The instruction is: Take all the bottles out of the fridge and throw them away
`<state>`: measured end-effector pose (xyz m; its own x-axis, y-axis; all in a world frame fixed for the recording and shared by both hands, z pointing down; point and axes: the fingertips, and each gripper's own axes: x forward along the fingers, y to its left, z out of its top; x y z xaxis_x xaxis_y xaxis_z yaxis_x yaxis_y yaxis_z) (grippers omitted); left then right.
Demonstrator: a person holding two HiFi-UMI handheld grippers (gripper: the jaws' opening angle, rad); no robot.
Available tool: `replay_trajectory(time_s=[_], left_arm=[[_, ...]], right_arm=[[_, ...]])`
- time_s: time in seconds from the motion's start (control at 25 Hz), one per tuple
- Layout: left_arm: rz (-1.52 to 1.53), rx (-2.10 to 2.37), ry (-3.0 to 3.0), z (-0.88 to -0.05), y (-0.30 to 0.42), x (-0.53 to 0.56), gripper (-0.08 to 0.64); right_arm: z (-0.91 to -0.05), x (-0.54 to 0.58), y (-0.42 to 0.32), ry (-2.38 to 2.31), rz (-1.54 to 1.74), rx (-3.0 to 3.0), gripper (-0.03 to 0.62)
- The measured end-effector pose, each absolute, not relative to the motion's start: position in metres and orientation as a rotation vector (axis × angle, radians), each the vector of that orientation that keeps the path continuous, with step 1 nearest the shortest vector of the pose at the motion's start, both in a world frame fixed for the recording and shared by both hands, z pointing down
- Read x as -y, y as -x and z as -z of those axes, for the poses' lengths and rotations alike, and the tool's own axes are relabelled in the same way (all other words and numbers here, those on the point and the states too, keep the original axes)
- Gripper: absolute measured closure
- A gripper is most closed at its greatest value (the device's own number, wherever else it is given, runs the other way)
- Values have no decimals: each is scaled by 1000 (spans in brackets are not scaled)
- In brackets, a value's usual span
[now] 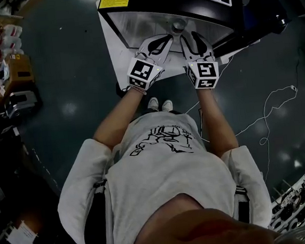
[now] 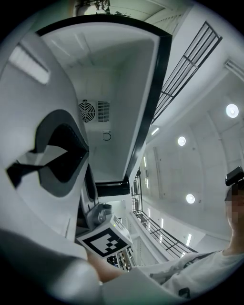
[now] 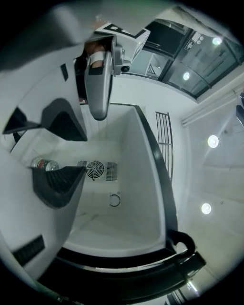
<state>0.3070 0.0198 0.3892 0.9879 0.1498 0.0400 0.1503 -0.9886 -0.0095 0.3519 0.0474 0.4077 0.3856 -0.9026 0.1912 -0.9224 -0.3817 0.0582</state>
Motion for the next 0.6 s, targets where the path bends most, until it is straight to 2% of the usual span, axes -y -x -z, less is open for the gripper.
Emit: replay_trajectory(time_s=[0.6], left_arm=[[63, 201, 3100, -421, -355, 8, 550]], right_arm=[[-447, -10, -410, -2520, -266, 1553, 426]])
